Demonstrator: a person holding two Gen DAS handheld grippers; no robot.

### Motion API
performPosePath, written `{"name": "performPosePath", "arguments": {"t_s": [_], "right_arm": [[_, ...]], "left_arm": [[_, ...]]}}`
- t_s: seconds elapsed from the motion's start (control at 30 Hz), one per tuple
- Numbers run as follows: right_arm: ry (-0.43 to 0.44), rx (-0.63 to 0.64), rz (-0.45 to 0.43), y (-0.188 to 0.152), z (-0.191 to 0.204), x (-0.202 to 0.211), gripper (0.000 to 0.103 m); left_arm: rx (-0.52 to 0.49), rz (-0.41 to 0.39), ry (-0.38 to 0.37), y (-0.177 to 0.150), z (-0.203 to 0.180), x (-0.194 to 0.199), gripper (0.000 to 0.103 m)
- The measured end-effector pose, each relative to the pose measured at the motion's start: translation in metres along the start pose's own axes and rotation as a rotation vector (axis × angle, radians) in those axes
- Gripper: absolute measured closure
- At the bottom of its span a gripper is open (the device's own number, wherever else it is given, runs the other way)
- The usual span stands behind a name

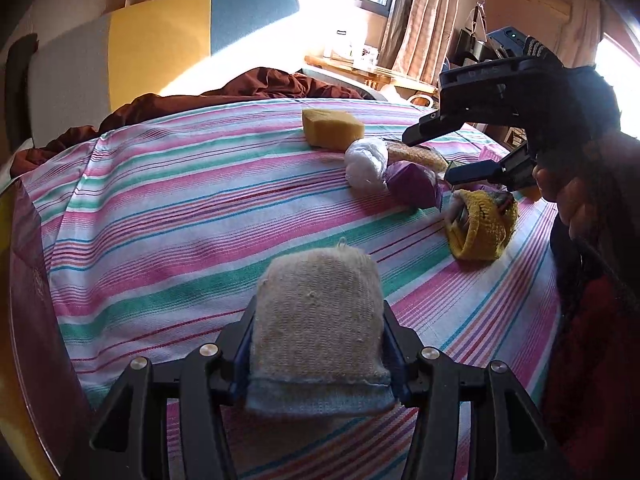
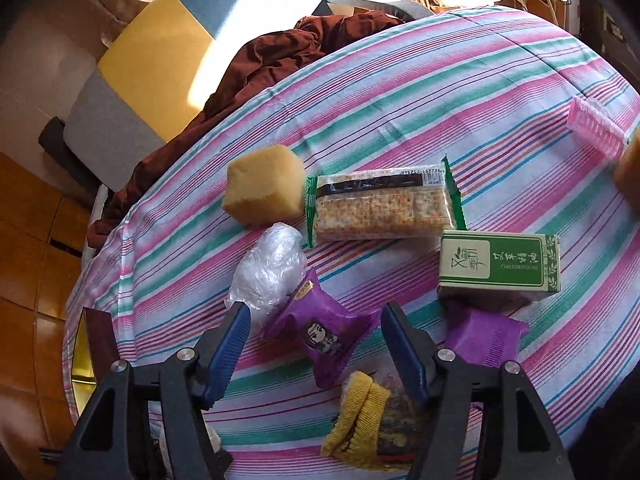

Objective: Organize objects
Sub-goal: 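Grasp the beige knit pouch with the left tool while the right tool grasps the purple snack packet, then carry the pouch and purple packet into the gold tray and open both tools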

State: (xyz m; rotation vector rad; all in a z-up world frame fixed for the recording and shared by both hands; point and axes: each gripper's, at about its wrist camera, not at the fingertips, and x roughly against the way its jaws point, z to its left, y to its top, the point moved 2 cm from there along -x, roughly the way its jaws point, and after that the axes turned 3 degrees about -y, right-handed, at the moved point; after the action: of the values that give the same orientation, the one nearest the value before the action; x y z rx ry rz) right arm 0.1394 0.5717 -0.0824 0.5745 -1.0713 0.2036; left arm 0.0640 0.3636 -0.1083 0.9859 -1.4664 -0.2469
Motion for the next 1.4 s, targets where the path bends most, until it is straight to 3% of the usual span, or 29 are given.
{"name": "performPosePath", "arguments": {"t_s": [0.2, 0.5, 0.53, 0.57, 0.67, 0.77, 1.0, 1.23, 1.4], "right_arm": [[-0.142, 0.135, -0.020, -0.005, 0.015, -0.002, 0.033], [-0.413, 0.485, -0.027, -0.018, 0.054, -0.027, 0.028], [-0.428, 0.514, -0.034, -0.018, 0.057, -0.029, 0.035], [-0.427, 0.528, -0.020, -0.019, 0.057, -0.032, 0.055], [-0.413, 0.526, 0.024, -0.022, 0.053, -0.036, 0.056], [-0.343, 0.477, 0.040, -0.018, 0.047, -0.034, 0.067], [-0.173, 0.462, 0.078, -0.021, 0.055, -0.032, 0.069], [-0.188, 0.503, 0.109, -0.030, 0.060, -0.036, 0.069], [-0.194, 0.542, 0.100, -0.032, 0.064, -0.036, 0.069]], "left_arm": [[0.011, -0.006, -0.011, -0.001, 0.001, 0.001, 0.048], [0.023, -0.009, -0.025, -0.001, 0.004, 0.002, 0.048], [0.024, -0.009, -0.027, -0.001, 0.004, 0.001, 0.048], [0.026, -0.010, -0.029, -0.001, 0.004, 0.001, 0.048], [0.028, -0.012, -0.032, -0.002, 0.005, 0.002, 0.048], [0.025, -0.013, -0.030, -0.002, 0.005, 0.001, 0.048], [0.020, -0.013, -0.024, -0.002, 0.004, 0.001, 0.048], [0.000, -0.007, 0.012, -0.002, 0.000, 0.003, 0.051], [0.049, 0.033, 0.025, -0.001, 0.000, 0.016, 0.051]]}}
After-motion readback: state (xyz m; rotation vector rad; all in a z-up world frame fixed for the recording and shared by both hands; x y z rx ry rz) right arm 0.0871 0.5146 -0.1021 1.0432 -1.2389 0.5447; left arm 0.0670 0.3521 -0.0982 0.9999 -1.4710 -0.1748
